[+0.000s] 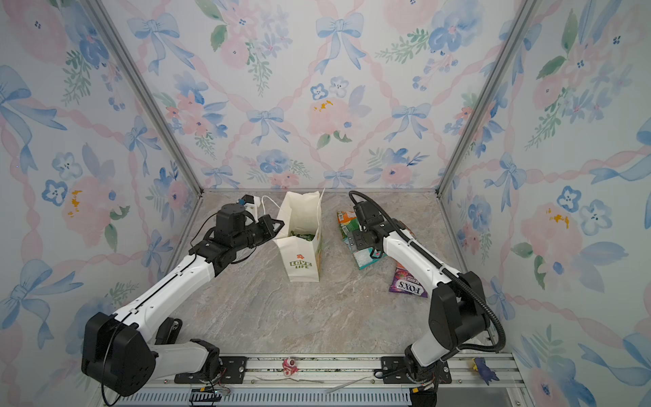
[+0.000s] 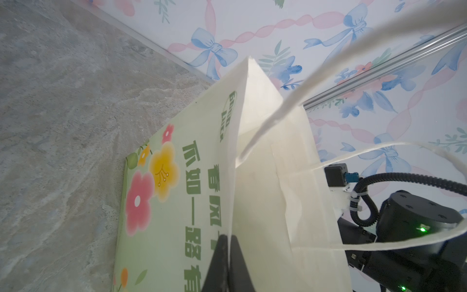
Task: Place the snacks into the paper bag
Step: 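Move the right gripper back over the packet pile beside the bag, then lower the right gripper onto the teal mint candy packet and close it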
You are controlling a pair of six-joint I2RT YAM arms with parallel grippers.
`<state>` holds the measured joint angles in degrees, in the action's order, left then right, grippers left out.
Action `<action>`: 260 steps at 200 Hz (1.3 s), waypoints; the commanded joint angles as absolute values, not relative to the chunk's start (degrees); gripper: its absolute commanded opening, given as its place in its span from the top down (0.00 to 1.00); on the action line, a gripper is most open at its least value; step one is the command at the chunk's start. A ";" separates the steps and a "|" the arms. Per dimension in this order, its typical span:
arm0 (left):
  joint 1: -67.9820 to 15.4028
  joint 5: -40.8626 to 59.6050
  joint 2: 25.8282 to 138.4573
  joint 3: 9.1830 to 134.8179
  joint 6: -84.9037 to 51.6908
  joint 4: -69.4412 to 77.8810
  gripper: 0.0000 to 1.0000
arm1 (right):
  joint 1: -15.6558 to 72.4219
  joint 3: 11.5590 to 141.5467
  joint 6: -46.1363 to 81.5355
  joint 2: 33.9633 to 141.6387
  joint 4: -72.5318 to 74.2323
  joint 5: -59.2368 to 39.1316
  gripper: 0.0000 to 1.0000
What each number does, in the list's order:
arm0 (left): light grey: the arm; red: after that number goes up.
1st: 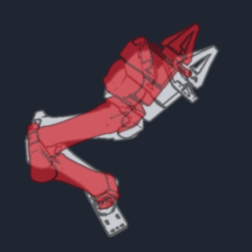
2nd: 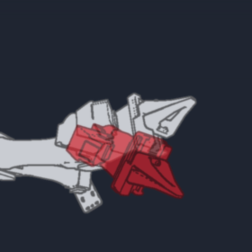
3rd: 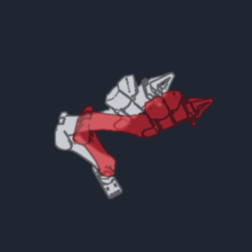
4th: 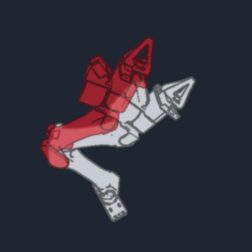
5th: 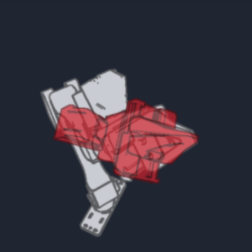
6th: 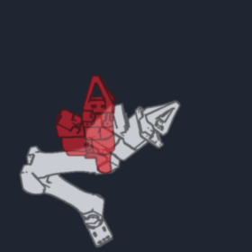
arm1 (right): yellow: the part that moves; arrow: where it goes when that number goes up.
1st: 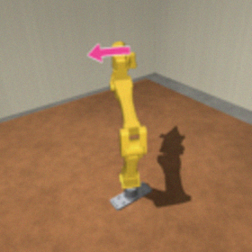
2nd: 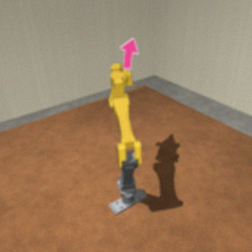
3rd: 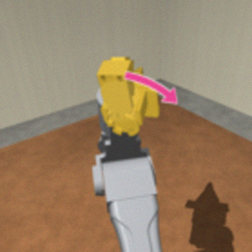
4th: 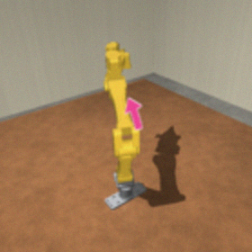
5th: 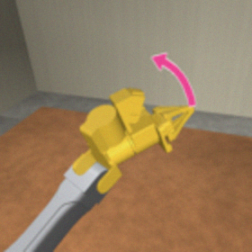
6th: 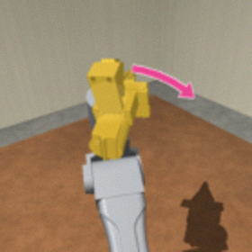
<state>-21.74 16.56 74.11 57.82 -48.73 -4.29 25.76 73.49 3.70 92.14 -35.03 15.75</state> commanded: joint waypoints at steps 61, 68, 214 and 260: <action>-21.91 17.31 74.35 59.02 -48.78 -2.68 1.00 | 28.56 77.30 9.74 101.43 -37.22 22.81 0.03; -21.92 17.32 74.33 58.94 -48.78 -2.71 1.00 | 28.56 77.44 10.15 102.07 -37.43 23.24 0.04; -21.89 16.96 73.83 58.49 -49.06 -2.60 1.00 | 30.67 79.80 14.94 110.62 -38.91 27.40 0.03; -21.93 16.88 73.78 58.26 -49.13 -2.64 1.00 | 30.85 80.90 16.12 113.33 -40.78 32.22 0.03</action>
<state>-21.74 16.53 74.11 57.82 -48.73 -4.29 30.46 79.33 14.66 111.61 -37.76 28.45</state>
